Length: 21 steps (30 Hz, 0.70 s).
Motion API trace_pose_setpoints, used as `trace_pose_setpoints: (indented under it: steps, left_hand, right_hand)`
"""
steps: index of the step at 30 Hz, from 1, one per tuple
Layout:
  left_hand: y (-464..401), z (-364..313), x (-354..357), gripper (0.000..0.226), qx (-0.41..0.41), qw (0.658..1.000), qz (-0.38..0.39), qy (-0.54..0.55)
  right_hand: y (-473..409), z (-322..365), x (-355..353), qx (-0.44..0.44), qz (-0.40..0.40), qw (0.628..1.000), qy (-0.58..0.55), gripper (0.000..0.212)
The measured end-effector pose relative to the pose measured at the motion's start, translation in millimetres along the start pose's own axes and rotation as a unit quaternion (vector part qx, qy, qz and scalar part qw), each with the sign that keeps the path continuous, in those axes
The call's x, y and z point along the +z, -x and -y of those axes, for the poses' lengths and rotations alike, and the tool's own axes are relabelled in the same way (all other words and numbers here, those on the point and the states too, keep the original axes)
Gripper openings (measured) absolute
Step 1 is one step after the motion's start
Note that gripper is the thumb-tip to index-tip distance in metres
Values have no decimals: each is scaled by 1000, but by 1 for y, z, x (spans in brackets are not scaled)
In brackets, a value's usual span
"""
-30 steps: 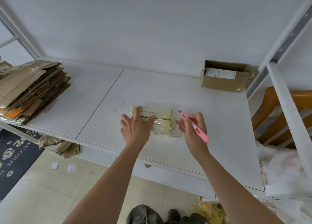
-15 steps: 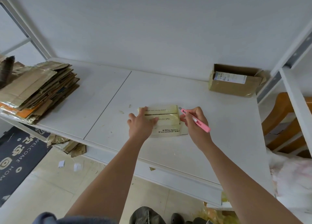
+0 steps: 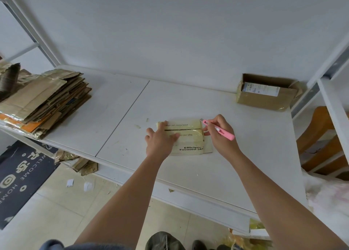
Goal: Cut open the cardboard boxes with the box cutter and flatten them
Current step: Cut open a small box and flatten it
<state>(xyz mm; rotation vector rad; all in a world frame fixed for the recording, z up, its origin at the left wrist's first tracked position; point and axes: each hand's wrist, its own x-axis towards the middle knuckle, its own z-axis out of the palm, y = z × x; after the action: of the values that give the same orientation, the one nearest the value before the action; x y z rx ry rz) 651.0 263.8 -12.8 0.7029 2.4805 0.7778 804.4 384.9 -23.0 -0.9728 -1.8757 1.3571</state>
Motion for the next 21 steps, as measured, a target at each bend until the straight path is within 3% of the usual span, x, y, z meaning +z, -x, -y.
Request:
trace_pose_setpoints:
  steps: [21]
  left_hand:
    - [-3, -3, 4, 61, 1, 999, -1, -33]
  right_hand:
    - [43, 5, -25, -44, 85, 995, 32, 20]
